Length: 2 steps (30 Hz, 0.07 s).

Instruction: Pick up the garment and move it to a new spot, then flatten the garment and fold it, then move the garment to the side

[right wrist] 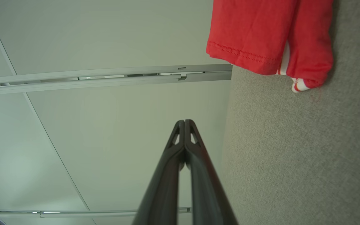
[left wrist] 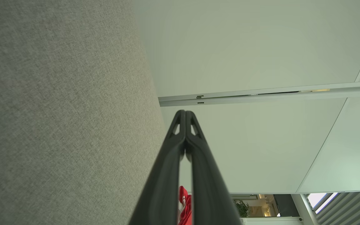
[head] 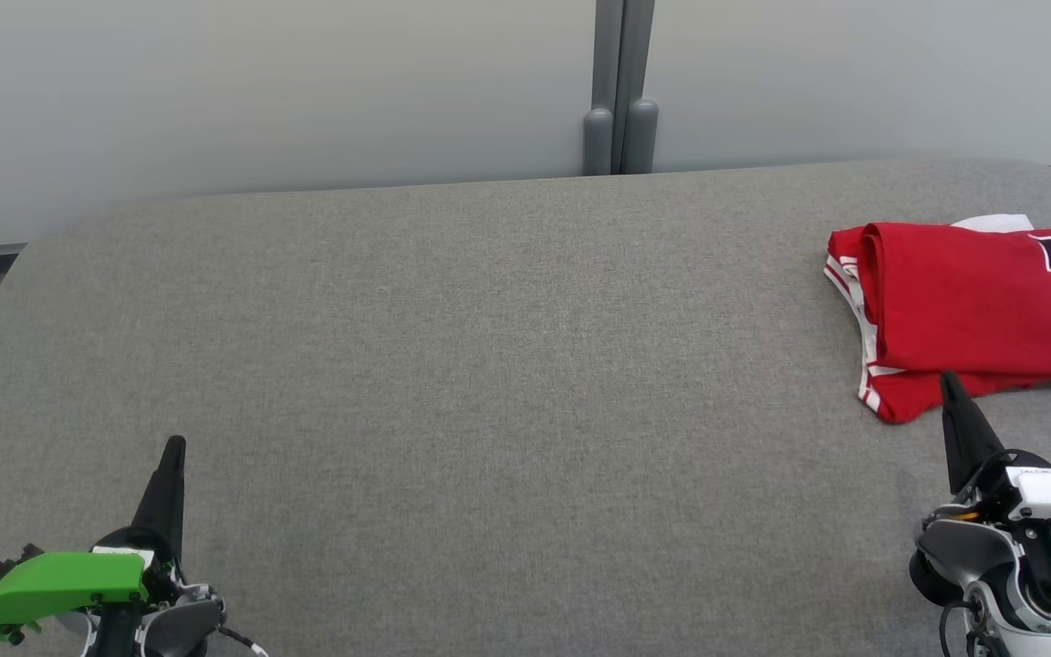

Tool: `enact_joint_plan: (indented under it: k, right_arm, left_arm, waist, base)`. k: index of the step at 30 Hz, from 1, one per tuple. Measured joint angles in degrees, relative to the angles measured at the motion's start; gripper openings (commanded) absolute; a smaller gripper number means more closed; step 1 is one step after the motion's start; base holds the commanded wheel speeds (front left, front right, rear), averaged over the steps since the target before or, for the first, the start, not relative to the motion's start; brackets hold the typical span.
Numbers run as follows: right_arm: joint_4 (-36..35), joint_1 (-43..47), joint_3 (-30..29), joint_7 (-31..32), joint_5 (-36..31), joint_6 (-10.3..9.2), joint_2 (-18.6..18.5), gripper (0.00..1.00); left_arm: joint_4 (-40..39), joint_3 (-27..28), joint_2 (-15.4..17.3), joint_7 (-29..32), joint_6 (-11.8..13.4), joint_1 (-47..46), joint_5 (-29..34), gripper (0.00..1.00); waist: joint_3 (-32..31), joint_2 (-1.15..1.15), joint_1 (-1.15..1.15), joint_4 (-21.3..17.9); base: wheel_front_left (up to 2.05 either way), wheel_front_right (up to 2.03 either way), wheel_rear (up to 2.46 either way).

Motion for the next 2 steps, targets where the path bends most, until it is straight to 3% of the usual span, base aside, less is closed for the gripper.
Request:
enact_joint_plan:
  k: [2]
  right_arm:
    - [-0.01,0.00,-0.01,0.00,0.00,0.00,0.00,0.00]
  left_arm:
    - [0.00,0.01,0.00,0.00,0.00,0.00,0.00,0.00]
  waist:
    - [0.00,0.00,0.00,0.00]
  base:
    - [0.00,0.00,0.00]
